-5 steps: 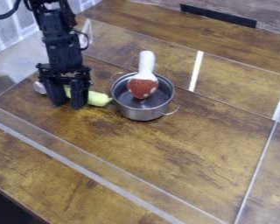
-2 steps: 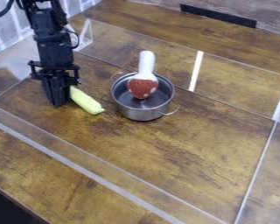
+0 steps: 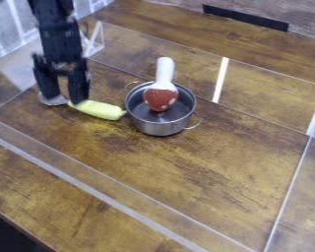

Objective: Move the green spoon to the left

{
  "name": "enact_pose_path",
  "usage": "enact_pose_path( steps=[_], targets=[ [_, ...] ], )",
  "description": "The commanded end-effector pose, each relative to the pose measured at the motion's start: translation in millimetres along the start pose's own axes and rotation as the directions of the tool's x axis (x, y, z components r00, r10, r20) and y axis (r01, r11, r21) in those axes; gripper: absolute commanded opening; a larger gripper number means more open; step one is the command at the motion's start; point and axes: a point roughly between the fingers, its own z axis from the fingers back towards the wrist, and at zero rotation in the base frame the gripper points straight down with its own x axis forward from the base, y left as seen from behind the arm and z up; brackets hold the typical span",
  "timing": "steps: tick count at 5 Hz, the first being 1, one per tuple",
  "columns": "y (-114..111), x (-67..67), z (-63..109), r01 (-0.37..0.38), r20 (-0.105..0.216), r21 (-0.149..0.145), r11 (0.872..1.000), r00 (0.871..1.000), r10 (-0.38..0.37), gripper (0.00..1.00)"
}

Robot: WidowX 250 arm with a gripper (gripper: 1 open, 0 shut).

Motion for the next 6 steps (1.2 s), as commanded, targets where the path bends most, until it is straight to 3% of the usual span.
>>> enact_pose_path(
  steps=[1,2,3,4,5,6],
  targets=[
    [-7,-6.6,73.2,0.054,0.135,0.057,0.997,0.989,-0.062,1.0],
    [-27,-12.2,98.2,0.143,0.17,0.084,0.986,0.973,-0.155,1.0],
    [-52,-14.1,93.3,0.257,0.186,0.101,0.961,0.944,-0.272,1.0],
    [-81,-13.6,83.5,0.289,0.197,0.097,0.952,0.932,-0.303,1.0],
    [-114,-12.7,78.2,0.303,0.214,0.111,0.947,0.923,-0.32,1.0],
    [-94,-13.6,77.4,0.302,0.225,0.139,0.943,0.918,-0.327,1.0]
  ],
)
